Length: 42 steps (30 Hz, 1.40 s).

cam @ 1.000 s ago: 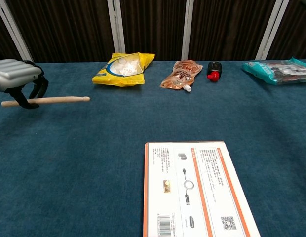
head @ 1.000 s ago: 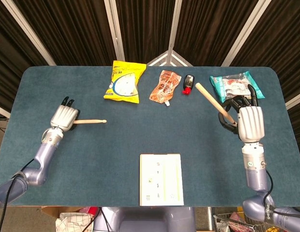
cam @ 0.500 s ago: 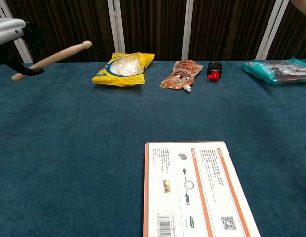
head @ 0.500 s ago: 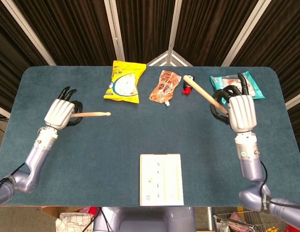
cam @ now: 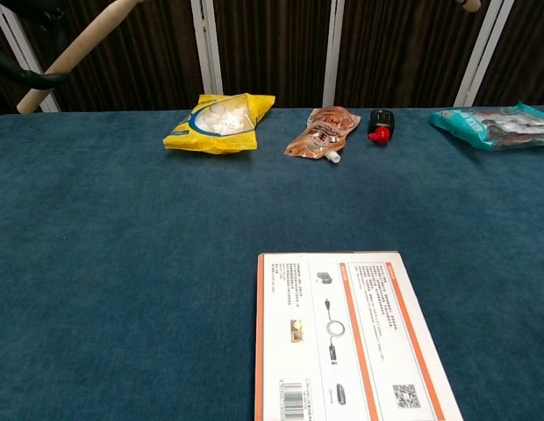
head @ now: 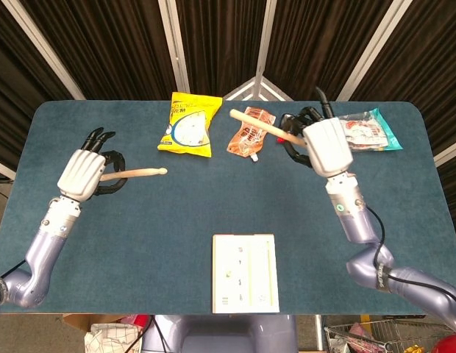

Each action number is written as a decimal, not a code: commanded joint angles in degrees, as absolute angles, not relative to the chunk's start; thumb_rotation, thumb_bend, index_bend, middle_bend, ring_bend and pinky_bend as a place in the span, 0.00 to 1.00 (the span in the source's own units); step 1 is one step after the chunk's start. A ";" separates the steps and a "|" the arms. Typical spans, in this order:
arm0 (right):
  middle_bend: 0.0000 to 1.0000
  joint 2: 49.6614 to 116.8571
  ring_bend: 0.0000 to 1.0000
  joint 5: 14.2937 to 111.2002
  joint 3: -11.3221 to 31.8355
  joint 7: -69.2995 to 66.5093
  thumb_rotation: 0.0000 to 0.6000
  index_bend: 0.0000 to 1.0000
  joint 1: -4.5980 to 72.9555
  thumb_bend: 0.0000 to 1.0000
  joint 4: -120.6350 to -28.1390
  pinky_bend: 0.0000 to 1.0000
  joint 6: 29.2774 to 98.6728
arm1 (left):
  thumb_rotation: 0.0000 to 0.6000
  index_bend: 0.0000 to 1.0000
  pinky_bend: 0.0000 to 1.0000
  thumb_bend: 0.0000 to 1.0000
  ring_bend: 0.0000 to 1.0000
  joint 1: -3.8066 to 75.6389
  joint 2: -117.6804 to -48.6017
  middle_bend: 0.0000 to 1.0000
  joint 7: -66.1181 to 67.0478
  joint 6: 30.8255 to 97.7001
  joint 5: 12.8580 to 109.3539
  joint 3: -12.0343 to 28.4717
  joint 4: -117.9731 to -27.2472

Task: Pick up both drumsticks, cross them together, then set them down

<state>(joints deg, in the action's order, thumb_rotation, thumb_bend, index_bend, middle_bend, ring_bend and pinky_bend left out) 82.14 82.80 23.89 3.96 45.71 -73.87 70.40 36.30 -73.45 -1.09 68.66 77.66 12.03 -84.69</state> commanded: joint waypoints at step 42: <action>0.62 84.67 0.38 75.82 23.33 21.39 1.00 0.71 51.38 0.49 -86.12 0.01 69.01 | 1.00 0.65 0.03 0.48 0.12 47.96 -88.82 0.60 31.75 75.34 53.27 25.42 -103.54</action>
